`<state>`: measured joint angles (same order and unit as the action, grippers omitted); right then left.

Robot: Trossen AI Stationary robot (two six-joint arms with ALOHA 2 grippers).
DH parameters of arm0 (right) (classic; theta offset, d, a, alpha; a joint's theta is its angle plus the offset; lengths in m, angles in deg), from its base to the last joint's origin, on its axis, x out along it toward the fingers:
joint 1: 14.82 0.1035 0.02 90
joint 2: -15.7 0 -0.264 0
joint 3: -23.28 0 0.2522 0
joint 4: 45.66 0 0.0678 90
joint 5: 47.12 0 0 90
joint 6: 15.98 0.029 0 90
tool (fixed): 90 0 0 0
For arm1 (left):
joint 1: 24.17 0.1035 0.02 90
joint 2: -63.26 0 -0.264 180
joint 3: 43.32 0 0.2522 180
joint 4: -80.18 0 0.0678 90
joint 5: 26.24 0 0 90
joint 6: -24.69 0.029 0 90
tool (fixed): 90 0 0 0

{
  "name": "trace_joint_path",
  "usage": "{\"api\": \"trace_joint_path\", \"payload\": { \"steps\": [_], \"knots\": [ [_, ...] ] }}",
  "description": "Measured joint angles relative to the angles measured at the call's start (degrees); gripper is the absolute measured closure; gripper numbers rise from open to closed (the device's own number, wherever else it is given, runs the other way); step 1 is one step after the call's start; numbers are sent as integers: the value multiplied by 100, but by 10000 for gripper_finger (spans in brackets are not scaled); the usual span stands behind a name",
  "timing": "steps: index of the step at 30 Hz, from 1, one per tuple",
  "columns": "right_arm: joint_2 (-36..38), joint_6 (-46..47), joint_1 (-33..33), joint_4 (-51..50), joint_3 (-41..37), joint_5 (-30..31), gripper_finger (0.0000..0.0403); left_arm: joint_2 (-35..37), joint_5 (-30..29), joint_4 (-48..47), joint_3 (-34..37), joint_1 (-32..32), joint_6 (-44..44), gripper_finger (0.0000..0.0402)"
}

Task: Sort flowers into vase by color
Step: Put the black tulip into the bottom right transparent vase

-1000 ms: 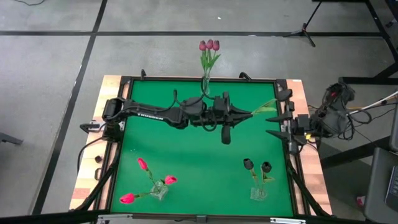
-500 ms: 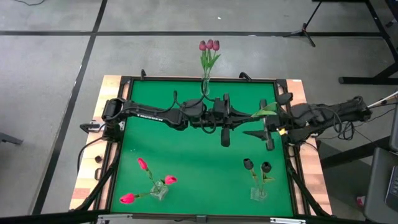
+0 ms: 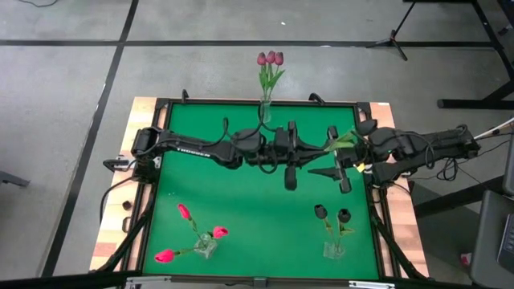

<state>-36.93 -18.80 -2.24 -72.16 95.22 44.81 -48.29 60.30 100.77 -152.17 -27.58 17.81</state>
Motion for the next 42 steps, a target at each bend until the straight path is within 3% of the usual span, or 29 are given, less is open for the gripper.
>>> {"api": "trace_joint_path", "payload": {
  "steps": [8,23,30,38,42],
  "knots": [
    [-56,-73,0,-29,-2,115,230,0,13,36,0,-3,-3,393],
    [-51,-278,2,138,-7,329,392,0,8,-1,0,-47,-3,393],
    [-34,-355,18,109,-13,705,396,1,-281,-162,-10,-85,26,386],
    [873,-198,20,-394,-17,1033,398,278,-721,-1117,-11,-195,256,326],
    [1516,104,15,-861,4,1408,400,520,-1563,-1746,4,-327,398,299]
  ]
}}
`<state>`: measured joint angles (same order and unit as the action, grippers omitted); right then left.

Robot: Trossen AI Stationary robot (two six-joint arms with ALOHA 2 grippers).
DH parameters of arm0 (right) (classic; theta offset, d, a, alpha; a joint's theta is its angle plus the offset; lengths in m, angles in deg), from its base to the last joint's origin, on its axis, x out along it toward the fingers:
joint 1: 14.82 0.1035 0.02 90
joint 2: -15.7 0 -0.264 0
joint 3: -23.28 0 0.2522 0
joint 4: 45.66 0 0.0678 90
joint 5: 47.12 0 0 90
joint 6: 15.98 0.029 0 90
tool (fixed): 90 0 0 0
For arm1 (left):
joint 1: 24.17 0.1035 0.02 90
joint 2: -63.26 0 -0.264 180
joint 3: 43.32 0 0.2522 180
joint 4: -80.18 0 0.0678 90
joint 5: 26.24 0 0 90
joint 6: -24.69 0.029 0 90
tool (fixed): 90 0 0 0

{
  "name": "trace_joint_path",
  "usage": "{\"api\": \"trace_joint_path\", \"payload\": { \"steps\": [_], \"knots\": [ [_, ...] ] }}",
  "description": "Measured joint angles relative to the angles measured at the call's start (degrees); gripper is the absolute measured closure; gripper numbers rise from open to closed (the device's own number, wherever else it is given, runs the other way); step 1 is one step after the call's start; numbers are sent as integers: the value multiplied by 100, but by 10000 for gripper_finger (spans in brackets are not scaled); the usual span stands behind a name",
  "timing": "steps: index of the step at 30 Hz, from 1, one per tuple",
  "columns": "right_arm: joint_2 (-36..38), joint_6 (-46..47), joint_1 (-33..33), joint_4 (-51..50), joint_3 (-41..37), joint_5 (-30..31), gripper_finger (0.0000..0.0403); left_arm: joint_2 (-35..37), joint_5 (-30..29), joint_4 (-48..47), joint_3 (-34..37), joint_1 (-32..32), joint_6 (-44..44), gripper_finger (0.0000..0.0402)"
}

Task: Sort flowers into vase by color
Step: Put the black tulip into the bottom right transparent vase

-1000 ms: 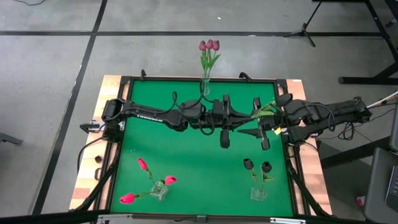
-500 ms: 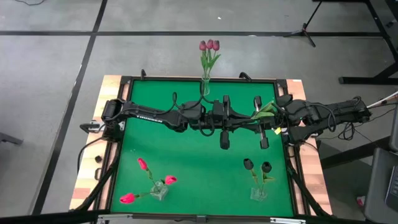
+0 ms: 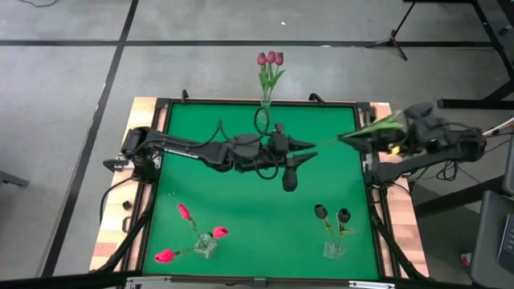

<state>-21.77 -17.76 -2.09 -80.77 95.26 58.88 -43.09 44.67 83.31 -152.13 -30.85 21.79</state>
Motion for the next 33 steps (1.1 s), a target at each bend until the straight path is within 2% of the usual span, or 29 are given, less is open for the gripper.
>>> {"api": "trace_joint_path", "payload": {
  "steps": [6,11,17,25,28,33],
  "knots": [
    [962,654,0,-1145,-9,374,401,376,-901,-878,-2,-323,692,286],
    [1504,1765,0,-2302,-4,345,401,759,-1380,-1367,-2,-813,951,286],
    [1485,2888,0,-3439,-176,-261,402,1064,-1872,-1370,-4,-1514,1166,285],
    [1640,3672,0,-3391,-1204,-1409,402,1264,-3179,-1305,-4,-2482,1766,285],
    [1835,3923,4,-3110,-1579,-2077,402,1264,-3487,-1285,-4,-2743,1810,285],
    [2280,4017,4,-3118,-1806,-2430,403,1266,-3788,-1269,-4,-3060,1812,285]
  ]
}}
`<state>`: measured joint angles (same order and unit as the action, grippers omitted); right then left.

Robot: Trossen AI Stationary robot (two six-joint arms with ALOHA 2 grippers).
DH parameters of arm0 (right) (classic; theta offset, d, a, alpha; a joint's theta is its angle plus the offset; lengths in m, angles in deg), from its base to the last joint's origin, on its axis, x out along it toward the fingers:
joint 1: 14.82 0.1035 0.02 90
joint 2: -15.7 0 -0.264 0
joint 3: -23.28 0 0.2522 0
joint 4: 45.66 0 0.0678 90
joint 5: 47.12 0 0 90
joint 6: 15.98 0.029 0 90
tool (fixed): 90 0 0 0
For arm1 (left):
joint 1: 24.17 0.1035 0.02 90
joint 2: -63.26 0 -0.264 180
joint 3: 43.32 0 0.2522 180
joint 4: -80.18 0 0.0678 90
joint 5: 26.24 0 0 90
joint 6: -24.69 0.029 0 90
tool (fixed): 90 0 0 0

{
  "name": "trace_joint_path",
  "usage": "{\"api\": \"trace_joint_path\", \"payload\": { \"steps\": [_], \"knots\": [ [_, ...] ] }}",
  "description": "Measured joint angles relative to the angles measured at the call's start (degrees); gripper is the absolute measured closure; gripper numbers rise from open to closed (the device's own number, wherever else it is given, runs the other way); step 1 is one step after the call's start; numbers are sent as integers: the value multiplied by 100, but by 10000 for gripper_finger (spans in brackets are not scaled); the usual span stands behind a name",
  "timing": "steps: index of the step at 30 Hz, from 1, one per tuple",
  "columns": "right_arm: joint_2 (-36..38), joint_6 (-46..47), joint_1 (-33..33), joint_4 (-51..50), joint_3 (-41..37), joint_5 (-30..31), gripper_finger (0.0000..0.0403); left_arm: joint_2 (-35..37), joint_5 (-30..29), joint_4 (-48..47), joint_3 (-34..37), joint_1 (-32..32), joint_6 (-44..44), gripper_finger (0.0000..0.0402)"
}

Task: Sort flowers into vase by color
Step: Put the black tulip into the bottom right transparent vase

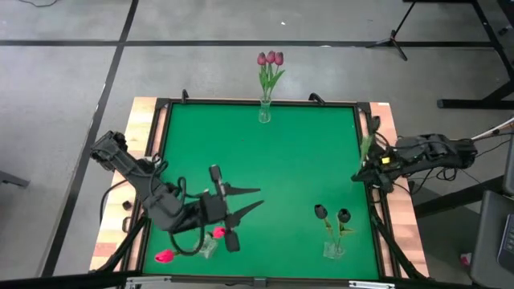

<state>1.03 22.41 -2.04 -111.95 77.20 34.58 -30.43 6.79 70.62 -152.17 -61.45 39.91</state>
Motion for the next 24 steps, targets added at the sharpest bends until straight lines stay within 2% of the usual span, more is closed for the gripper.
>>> {"api": "trace_joint_path", "payload": {
  "steps": [4,9,13,15,18,24],
  "knots": [
    [406,4,0,271,-82,-335,403,0,-105,148,0,-172,39,285],
    [627,13,0,1130,-376,-978,403,0,-120,593,0,-307,510,285],
    [433,-359,0,2329,-729,-1604,403,0,-118,1601,0,-379,1005,285],
    [309,-617,0,2612,-726,-1869,403,0,-119,2256,0,-414,1402,285],
    [215,-1100,0,2545,-452,-2033,403,140,-113,2741,0,-519,1892,285],
    [228,-1342,0,2140,-131,-2085,403,604,-98,2514,-7,-737,1833,285]
  ]
}}
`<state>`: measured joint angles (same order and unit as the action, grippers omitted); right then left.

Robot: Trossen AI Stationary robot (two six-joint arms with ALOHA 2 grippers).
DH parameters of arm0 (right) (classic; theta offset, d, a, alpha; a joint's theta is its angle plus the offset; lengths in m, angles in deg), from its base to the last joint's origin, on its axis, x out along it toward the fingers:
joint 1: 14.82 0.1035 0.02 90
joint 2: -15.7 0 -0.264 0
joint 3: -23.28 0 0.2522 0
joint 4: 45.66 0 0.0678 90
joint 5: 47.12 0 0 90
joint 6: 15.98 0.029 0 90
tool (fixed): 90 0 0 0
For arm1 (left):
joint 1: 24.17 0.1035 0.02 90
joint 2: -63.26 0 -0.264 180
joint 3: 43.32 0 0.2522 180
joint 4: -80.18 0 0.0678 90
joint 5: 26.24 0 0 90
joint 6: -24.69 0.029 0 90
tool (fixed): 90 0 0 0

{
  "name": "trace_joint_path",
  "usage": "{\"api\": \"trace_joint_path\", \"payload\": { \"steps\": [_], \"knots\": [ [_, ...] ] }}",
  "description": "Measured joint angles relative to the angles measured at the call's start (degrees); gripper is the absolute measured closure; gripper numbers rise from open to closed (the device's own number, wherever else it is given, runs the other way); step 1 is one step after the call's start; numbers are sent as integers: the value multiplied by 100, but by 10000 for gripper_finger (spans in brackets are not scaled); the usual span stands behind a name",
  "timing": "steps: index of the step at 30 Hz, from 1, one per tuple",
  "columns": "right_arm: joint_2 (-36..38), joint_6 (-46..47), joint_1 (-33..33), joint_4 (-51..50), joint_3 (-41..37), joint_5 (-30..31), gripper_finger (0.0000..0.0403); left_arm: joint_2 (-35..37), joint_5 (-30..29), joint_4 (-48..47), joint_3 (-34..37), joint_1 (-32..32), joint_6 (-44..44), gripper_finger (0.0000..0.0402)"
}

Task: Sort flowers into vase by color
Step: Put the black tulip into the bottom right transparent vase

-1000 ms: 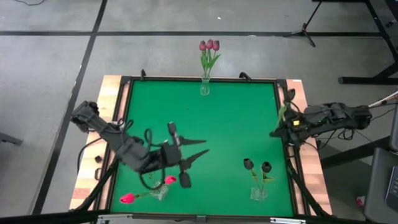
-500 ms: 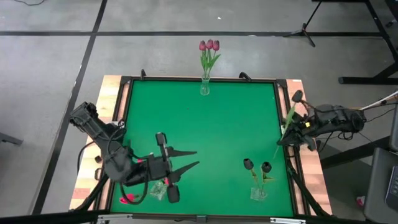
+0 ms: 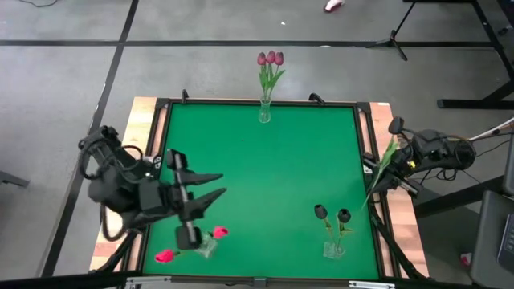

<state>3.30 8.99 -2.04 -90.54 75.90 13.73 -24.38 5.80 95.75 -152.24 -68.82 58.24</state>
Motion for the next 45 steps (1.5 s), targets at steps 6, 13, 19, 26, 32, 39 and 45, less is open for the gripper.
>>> {"api": "trace_joint_path", "payload": {
  "steps": [6,13,19,26,32,39,45],
  "knots": [
    [-210,-281,0,-184,-24,-66,403,355,-549,-337,2,-303,-50,285],
    [-1006,-752,0,1398,70,-1175,403,427,-466,-559,2,-318,-211,285],
    [-1248,-1445,454,1184,755,-1110,403,412,-421,-970,5,-216,-343,285],
    [-1894,-2407,1179,-1061,2595,265,403,549,-260,-1038,4,119,-921,285],
    [-2145,-2386,1673,-2694,3395,1641,403,752,258,-2070,4,684,-2052,285],
    [-1734,-1742,1794,-3193,3339,2265,403,744,398,-3398,4,2015,-3107,285],
    [-913,-1590,1794,-3197,2635,2639,403,724,1178,-5197,4,2947,-4590,285]
  ]
}}
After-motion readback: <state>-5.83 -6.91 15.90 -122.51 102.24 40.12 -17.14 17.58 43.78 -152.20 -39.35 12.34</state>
